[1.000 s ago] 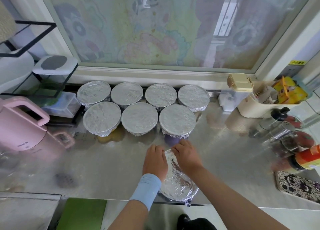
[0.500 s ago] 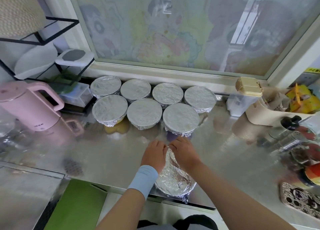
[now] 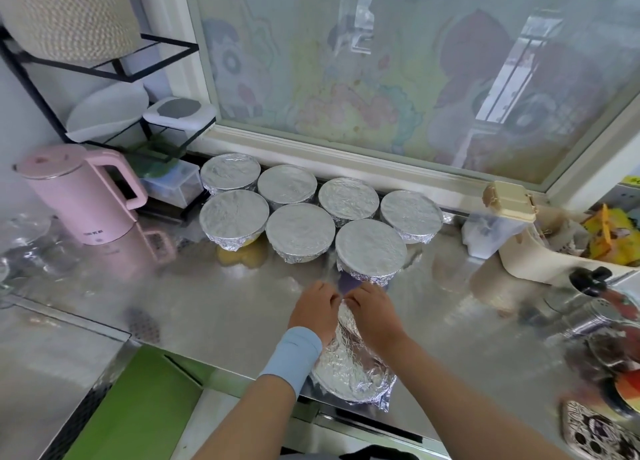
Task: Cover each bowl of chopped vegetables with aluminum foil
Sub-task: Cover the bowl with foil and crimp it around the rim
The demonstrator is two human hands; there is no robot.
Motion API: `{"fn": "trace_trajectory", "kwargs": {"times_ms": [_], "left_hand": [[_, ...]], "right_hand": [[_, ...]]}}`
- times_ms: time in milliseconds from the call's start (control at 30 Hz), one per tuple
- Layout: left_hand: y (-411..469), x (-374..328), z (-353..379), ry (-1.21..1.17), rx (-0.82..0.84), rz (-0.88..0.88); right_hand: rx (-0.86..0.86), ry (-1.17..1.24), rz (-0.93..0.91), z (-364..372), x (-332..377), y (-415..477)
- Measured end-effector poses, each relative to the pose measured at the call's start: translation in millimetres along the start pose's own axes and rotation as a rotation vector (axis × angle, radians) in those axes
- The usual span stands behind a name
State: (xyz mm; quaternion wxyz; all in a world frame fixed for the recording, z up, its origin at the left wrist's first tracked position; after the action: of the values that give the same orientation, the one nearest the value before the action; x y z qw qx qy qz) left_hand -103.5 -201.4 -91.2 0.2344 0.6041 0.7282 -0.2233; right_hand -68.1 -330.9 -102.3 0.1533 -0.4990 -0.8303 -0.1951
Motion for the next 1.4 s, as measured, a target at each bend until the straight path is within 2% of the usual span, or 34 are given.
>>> {"fn": "trace_trajectory", "kwargs": {"times_ms": [167, 333, 467, 567, 700, 867, 1033, 1167, 1400], "left_hand": [[-3, 6, 8, 0.044, 0.002, 0.021], [-5, 9, 8, 0.095, -0.063, -0.011], [0, 1, 12, 0.087, -0.075, 0.084], [5, -3, 15, 0.063, -0.025, 0.136], [4, 0, 15, 0.021, -0.04, 0.131], [3, -2, 19, 0.107, 0.007, 0.119], [1, -11, 14, 0.208, 0.045, 0.162], [-2, -12, 21, 0.186, 0.084, 0.235], [1, -9, 21, 0.129, 0.025, 0.162]], "right_hand": [[0.043, -0.017, -0.004, 2, 0, 0], [-0.03, 0.003, 0.055, 0, -3, 1], [-0.025, 0.01, 0.088, 5, -12, 1], [-0.07, -0.004, 0.062, 7, -14, -3], [-0.146, -0.029, 0.012, 0, -7, -6], [-0.141, -0.037, 0.156, -3, -11, -12], [-0.134, -0.04, 0.173, 2, -16, -15], [-0.129, -0.005, 0.157, 7, -16, -18], [-0.163, 0.007, 0.15, 5, -19, -19]]}}
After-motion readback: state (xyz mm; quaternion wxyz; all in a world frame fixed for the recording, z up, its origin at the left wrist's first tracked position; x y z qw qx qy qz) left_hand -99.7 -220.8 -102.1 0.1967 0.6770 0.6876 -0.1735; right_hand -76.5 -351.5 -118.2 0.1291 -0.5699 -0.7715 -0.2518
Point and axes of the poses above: each hand's wrist, its own y-axis towards the middle knuckle, its own z-axis out of the palm, x = y × z, the point moved 4 cm from there along y, towards the middle knuckle, and after that the axes turned 2 degrees about -z, right-handed, at the moved point
